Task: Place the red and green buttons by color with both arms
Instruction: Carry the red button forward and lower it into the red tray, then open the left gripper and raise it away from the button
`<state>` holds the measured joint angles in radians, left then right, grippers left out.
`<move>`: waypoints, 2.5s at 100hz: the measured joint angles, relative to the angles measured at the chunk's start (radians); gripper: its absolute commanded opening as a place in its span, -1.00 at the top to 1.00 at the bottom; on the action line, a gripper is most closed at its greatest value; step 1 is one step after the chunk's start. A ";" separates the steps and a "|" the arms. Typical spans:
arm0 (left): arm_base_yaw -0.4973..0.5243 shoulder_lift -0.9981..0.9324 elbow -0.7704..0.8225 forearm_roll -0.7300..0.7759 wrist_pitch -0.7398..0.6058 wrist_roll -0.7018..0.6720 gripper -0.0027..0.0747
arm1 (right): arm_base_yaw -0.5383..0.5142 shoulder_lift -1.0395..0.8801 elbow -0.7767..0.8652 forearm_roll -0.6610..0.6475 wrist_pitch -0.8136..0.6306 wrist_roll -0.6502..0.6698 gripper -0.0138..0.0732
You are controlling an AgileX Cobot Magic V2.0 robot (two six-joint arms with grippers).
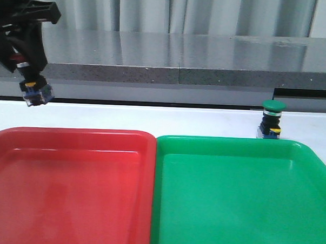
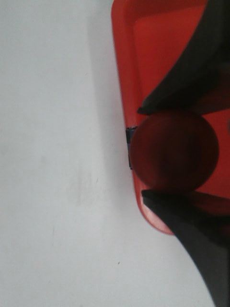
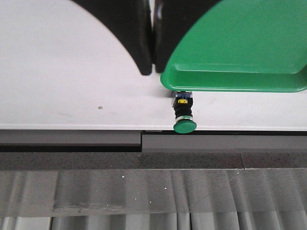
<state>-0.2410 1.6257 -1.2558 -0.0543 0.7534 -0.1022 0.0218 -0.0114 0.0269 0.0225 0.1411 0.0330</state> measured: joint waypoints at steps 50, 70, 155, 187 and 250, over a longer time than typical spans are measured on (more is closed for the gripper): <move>-0.123 -0.096 0.195 0.031 -0.046 -0.111 0.45 | 0.000 0.000 0.000 0.000 0.000 0.000 0.94; -0.165 -0.096 0.251 0.080 -0.086 -0.177 0.45 | 0.000 0.000 0.000 0.000 0.000 0.000 0.94; -0.171 -0.002 0.306 0.084 -0.203 -0.192 0.19 | 0.000 0.000 0.000 0.000 0.000 0.000 0.94; -0.171 0.004 0.306 0.078 -0.203 -0.192 -0.46 | 0.000 0.000 0.000 0.000 0.000 0.000 0.94; -0.167 -0.139 0.307 0.098 -0.302 -0.192 -0.46 | 0.000 0.000 0.000 0.000 0.000 0.000 0.94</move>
<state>-0.4082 1.4869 -0.9484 0.0434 0.4509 -0.2945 0.0218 -0.0114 0.0269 0.0225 0.1411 0.0330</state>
